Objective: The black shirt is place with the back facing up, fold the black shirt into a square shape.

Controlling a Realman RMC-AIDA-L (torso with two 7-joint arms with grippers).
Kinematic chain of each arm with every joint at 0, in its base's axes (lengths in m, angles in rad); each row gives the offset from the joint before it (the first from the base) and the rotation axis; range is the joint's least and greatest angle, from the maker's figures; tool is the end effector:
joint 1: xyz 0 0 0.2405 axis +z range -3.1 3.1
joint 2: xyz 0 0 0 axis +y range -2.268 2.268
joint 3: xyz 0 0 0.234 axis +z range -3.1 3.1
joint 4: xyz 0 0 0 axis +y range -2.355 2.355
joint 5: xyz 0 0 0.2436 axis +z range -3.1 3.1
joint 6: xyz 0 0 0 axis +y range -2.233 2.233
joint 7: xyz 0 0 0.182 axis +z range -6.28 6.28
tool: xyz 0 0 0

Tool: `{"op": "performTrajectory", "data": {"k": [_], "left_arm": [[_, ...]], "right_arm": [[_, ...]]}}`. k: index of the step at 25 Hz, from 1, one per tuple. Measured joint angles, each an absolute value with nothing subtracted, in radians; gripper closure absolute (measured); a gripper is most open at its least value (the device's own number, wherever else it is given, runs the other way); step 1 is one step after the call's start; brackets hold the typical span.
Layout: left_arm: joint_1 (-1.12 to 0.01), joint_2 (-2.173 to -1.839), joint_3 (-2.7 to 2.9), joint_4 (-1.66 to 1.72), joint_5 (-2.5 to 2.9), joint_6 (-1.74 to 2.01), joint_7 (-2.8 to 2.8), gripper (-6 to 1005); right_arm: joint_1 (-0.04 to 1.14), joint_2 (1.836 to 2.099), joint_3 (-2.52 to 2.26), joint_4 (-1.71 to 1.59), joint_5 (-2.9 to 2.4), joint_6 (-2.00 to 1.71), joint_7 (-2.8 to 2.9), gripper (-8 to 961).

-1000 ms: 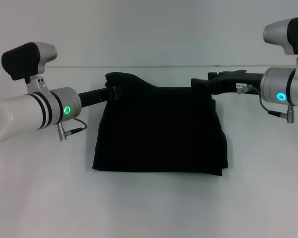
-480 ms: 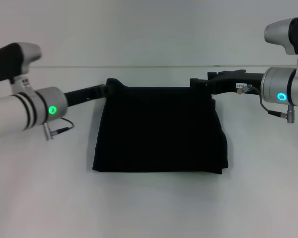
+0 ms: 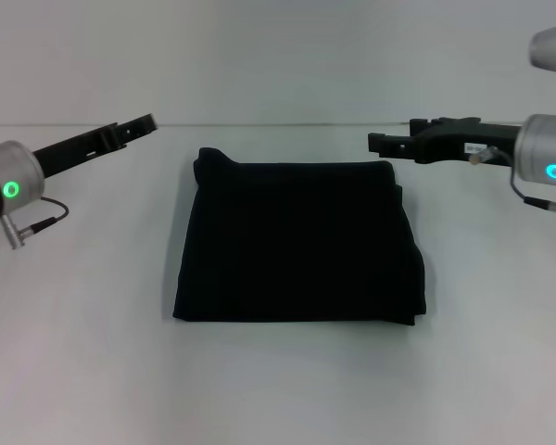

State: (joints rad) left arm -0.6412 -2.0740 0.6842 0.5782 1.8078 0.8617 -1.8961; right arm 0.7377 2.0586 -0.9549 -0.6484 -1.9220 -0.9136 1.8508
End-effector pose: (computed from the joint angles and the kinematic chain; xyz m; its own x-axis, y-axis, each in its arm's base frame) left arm -0.2812 0.4744 0.0144 0.3181 0.5273 0.7879 0.9440 -0.2526 -0.2121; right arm 0.2056 0.4852 -0.0241 0.6937 -0.4940 -0.5241 -0.7090 -0.5962 -0.3766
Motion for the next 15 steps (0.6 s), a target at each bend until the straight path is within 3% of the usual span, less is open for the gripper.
{"op": "performTrajectory", "data": {"k": [8,15], "left_arm": [[-0.634,-2.051,0.679,0.644,1.873,1.428,-1.796,303],[-0.713,-2.058,0.881,0.651,2.011,1.388,-1.743,59]], "right_arm": [[0.702,2.028,-0.798,-0.649,-1.929,-1.25,1.638,82],[0.734,2.01,-0.875,-0.649,-2.039,-1.323,1.634,84]]}}
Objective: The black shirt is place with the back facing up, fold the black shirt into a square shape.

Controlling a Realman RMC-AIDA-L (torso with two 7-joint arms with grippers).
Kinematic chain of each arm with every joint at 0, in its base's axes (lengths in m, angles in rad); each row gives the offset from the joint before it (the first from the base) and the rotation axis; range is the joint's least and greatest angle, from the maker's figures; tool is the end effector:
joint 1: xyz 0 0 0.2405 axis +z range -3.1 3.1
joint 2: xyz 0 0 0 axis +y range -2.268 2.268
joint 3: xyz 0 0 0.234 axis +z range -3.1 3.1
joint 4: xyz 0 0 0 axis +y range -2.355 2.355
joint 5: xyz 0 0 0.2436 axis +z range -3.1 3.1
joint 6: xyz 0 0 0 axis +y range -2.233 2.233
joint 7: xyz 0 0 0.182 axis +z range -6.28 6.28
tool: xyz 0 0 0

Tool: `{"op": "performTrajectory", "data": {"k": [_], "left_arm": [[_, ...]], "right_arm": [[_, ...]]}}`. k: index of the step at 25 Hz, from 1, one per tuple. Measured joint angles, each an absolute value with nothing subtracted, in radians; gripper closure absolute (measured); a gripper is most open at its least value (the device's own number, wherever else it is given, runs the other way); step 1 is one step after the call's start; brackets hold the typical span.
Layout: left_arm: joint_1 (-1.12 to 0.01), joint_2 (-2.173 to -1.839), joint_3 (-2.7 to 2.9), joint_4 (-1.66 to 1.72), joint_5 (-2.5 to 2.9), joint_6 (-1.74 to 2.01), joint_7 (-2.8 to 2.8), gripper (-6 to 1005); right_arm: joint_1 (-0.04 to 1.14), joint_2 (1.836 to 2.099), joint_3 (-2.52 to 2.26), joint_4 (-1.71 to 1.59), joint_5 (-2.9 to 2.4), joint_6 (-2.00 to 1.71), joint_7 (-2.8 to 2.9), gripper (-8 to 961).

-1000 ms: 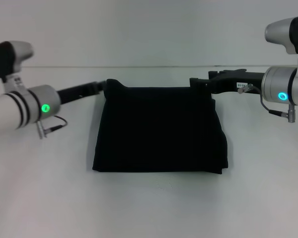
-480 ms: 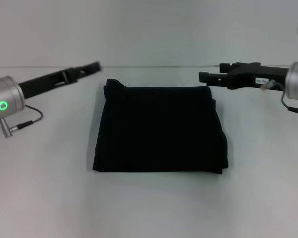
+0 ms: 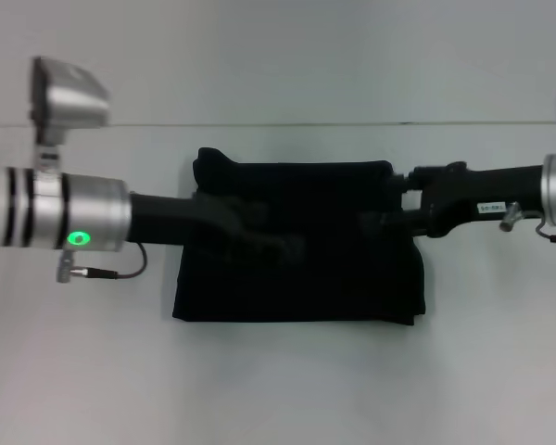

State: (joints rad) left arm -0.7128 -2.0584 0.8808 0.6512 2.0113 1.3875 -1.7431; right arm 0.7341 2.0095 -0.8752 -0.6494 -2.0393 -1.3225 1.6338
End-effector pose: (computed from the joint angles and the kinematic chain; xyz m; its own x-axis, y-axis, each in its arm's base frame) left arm -0.1930 0.4122 -0.0440 0.7760 0.4964 0.3891 0.5629 -0.8233 -0.0723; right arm 0.2037 0.4343 -0.0220 0.8601 -0.3783 -0.3424 -0.4655 -0.8564 -0.2232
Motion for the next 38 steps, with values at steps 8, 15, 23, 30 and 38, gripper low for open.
{"op": "performTrajectory", "data": {"k": [8,15,23,30,38], "left_arm": [[-0.73,-2.073,0.93,0.652,2.027,1.333,-1.741,47],[-0.726,-2.074,0.924,0.655,2.025,1.334,-1.739,47],[-0.723,-2.067,0.921,0.655,2.03,1.33,-1.74,47],[-0.71,-2.062,0.918,0.673,2.033,1.327,-1.74,47],[-0.708,-2.063,0.919,0.676,2.034,1.313,-1.745,47]], "right_arm": [[0.773,2.018,-0.882,-0.663,-2.133,-1.312,1.695,84],[0.776,2.012,-0.885,-0.663,-2.143,-1.311,1.701,85],[0.77,2.01,-0.886,-0.663,-2.143,-1.307,1.698,84],[0.764,2.009,-0.88,-0.663,-2.143,-1.29,1.697,85],[0.764,2.011,-0.882,-0.663,-2.143,-1.28,1.702,84]]}}
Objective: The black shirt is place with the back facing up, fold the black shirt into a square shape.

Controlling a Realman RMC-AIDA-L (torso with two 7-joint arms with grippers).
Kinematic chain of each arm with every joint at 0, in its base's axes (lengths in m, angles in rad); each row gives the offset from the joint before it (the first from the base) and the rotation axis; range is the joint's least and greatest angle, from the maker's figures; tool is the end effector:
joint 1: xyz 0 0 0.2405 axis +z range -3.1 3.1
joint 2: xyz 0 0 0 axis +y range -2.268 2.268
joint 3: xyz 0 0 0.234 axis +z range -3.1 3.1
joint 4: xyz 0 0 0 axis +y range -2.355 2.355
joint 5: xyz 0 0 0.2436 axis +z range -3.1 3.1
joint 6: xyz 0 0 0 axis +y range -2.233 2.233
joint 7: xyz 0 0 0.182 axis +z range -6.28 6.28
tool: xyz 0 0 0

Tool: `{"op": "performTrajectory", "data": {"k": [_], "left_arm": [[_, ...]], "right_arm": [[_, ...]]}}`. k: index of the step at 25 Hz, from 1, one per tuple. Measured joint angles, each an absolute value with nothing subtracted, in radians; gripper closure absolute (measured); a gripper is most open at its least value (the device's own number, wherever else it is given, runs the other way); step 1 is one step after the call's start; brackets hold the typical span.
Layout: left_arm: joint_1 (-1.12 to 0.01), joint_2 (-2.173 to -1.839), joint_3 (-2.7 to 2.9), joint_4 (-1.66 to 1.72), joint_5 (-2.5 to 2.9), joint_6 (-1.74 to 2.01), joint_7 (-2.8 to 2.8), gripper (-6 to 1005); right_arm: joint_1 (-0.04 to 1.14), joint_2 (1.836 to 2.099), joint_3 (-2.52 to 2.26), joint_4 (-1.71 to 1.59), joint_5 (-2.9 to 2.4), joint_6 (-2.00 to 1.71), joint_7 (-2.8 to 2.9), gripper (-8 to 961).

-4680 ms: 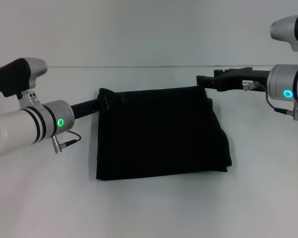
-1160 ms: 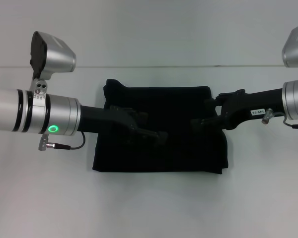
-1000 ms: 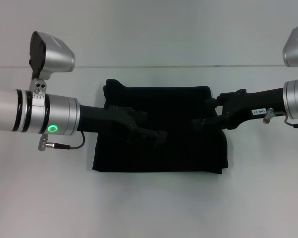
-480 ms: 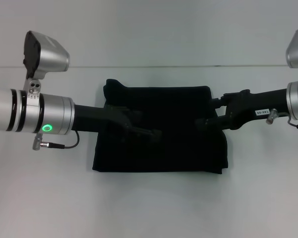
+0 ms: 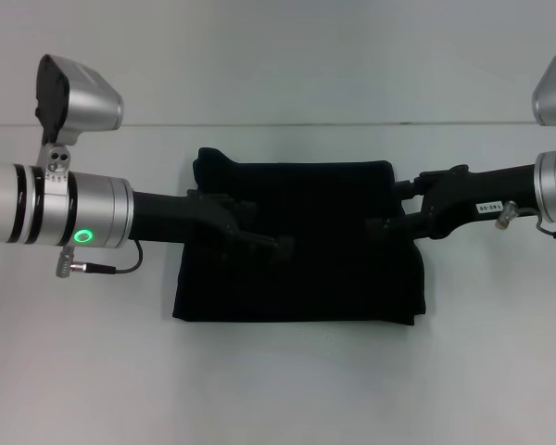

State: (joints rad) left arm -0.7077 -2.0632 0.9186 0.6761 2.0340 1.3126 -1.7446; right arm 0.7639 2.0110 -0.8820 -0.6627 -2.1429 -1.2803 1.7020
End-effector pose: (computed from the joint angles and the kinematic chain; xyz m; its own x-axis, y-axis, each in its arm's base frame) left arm -0.1982 0.4210 -0.0463 0.8037 0.4768 0.3561 0.5526 -0.8200 -0.1490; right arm 0.2074 0.4427 -0.0239 0.8747 -0.4088 -0.2603 -0.4718 -0.8411 -0.2645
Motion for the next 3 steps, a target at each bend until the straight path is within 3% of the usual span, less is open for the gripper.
{"op": "performTrajectory", "data": {"k": [3], "left_arm": [[-0.707,-2.064,0.919,0.675,2.034,1.312,-1.745,47]], "right_arm": [[0.764,2.011,-0.881,-0.663,-2.143,-1.279,1.703,85]]}}
